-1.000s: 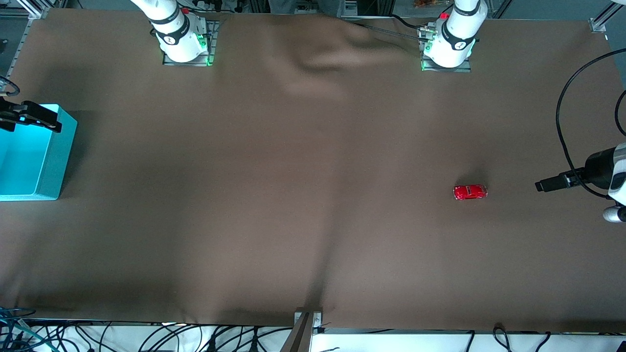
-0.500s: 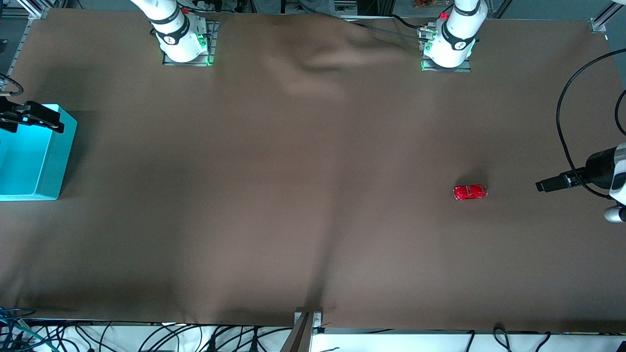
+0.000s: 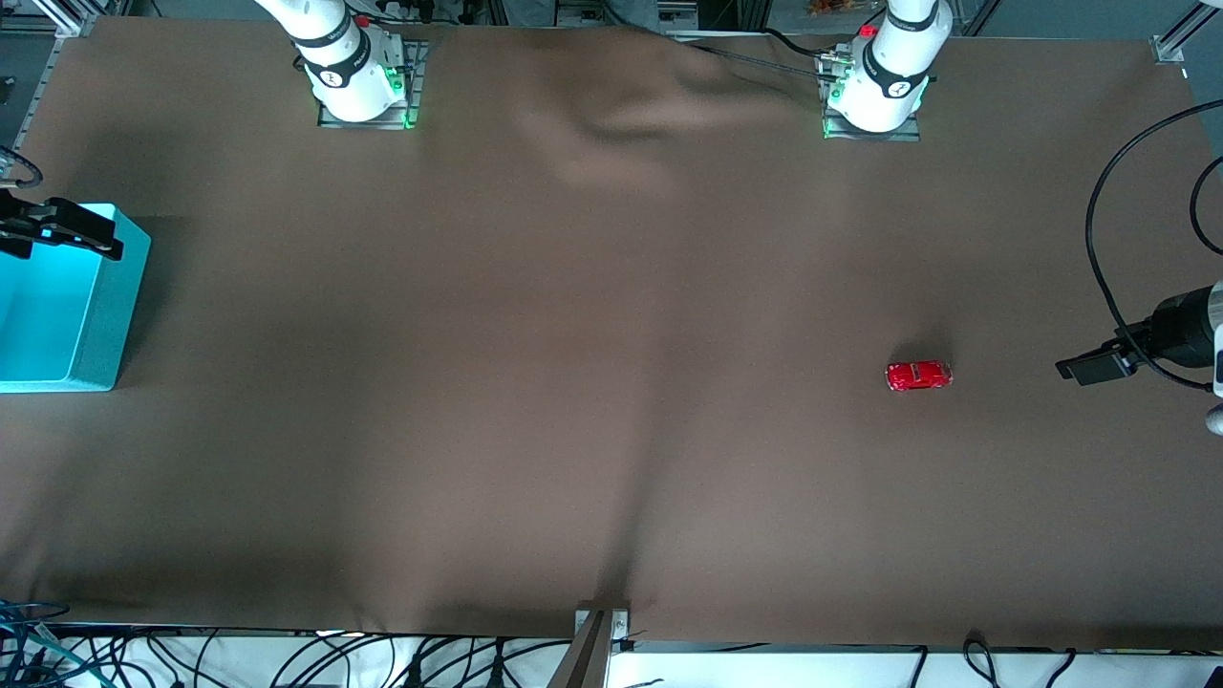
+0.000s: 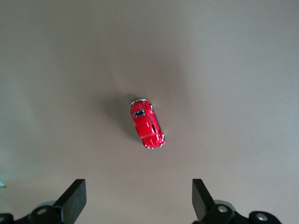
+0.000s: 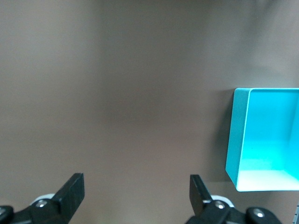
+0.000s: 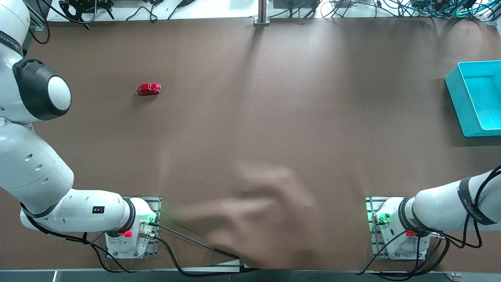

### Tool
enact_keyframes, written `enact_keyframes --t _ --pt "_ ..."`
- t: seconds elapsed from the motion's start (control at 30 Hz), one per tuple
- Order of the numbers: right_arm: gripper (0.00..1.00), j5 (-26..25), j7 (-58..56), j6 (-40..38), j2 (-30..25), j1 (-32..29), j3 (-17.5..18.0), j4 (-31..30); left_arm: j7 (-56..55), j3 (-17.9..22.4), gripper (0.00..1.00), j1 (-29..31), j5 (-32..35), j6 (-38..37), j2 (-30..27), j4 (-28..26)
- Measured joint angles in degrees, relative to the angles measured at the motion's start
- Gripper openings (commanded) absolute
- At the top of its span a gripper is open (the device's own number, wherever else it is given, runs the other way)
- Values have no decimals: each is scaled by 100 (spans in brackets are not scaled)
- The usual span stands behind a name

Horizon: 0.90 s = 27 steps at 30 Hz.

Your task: Wind red beetle toy and store in blue box

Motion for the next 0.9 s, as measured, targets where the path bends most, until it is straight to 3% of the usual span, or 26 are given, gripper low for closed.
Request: enact_keyframes --t 0.9 --pt "100 0 0 0 5 1 0 0 -1553 -63 100 -302 -3 1837 76 -1851"
